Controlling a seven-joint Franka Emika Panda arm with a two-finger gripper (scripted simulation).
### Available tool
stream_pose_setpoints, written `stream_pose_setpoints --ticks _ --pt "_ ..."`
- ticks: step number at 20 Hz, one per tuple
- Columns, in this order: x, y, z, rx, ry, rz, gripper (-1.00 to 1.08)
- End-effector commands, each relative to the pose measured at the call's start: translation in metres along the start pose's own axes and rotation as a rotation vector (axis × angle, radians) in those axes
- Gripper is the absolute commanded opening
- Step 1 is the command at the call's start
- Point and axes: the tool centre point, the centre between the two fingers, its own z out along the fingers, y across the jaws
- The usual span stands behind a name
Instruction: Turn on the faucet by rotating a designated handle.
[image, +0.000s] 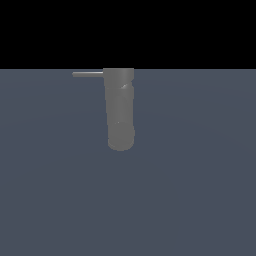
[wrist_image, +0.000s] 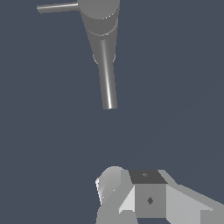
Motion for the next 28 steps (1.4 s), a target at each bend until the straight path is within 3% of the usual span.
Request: stream_pose_setpoints --ticks 1,14,28 --pt "0.000 0.000 0.000 0.000 0.000 0.000 -1.00" --pt "0.003 0.013 0.011 -0.021 -0.041 0.013 -1.00" --pt "0.037 0.003 0.013 0.018 -0.040 0.130 -1.00"
